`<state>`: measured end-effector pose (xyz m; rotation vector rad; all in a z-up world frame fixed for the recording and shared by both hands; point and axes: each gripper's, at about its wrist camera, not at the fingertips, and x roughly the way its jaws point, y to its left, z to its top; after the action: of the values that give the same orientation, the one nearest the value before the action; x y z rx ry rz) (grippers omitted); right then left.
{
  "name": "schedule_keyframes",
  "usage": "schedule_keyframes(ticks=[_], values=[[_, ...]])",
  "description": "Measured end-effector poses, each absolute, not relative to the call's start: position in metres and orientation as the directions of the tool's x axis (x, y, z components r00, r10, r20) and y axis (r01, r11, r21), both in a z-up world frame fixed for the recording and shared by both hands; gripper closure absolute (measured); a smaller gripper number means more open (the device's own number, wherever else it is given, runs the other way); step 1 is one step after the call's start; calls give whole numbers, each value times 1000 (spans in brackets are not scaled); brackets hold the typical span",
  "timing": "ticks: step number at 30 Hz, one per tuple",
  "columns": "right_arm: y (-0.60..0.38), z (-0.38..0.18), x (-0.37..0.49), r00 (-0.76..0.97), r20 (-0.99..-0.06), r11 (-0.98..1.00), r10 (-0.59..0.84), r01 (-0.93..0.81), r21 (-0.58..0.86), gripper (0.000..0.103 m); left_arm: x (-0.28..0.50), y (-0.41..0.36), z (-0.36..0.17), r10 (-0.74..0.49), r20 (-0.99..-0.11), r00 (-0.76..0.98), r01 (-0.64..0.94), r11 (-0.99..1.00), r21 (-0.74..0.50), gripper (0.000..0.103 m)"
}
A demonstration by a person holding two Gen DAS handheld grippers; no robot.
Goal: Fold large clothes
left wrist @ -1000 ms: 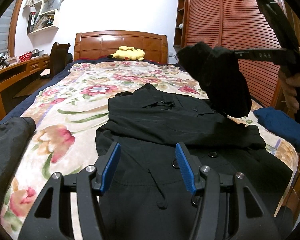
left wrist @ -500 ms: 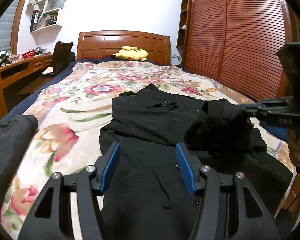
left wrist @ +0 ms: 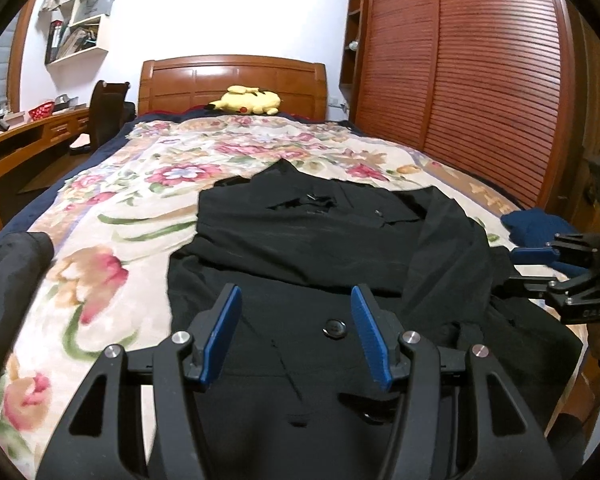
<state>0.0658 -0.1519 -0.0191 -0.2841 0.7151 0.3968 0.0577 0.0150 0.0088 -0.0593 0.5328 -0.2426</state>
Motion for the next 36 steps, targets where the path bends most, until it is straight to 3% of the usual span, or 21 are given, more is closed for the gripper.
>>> schedule_keyframes(ticks=[11,23,25,27,32,36], values=[[-219,-58,70,741,-671,944,44,-251,-215,47,58,-34,-8,-319,-568,759,324,941,-95,47],[-245,-104,91,702,-713,970,3,-174,-168,46,43,-65,-19,-353,-604,714,406,912,-53,47],[-242,-106,90,712,-702,968,-11,-168,-186,45,41,-66,-18,-363,-602,711,414,908,-58,62],[-242,-107,89,718,-696,967,-14,-168,-193,45,42,-65,-19,-362,-616,699,412,909,-67,88],[-255,-108,91,707,-704,979,63,-180,-92,45,32,-63,-8,-314,-583,750,389,921,4,100],[-263,-106,90,705,-699,982,119,-186,-20,45,30,-49,16,-239,-534,811,319,946,61,101]])
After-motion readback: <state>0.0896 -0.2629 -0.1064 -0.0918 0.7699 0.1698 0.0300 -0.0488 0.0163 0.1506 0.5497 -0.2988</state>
